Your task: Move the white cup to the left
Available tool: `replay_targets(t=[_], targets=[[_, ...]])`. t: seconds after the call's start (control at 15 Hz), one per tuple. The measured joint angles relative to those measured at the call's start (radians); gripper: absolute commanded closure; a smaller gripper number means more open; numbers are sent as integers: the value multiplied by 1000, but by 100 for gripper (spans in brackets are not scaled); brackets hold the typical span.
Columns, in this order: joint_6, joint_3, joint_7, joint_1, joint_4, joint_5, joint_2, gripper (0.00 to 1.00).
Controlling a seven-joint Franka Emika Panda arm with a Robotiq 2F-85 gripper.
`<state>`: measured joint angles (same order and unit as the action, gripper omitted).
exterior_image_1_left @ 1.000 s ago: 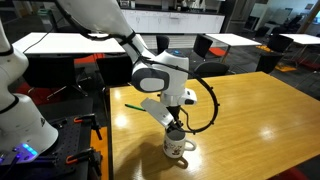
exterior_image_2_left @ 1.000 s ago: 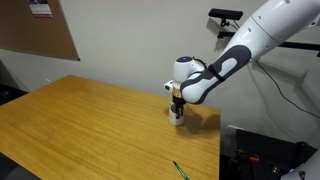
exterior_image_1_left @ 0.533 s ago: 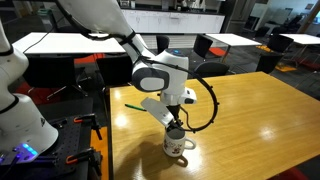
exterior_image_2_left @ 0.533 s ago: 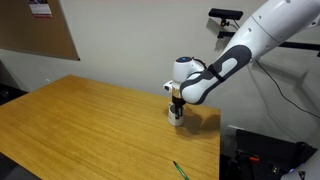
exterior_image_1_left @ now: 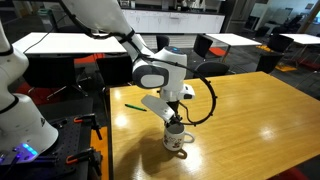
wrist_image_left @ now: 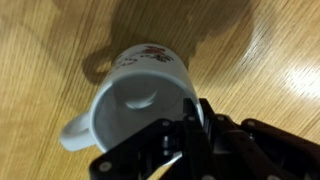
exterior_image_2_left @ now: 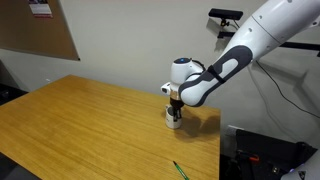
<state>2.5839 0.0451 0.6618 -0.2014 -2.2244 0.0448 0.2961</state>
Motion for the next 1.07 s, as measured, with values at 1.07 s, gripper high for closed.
replay_targets(t=[1.07], targets=[[-1,-108,221,0,0,-76,-6,98]])
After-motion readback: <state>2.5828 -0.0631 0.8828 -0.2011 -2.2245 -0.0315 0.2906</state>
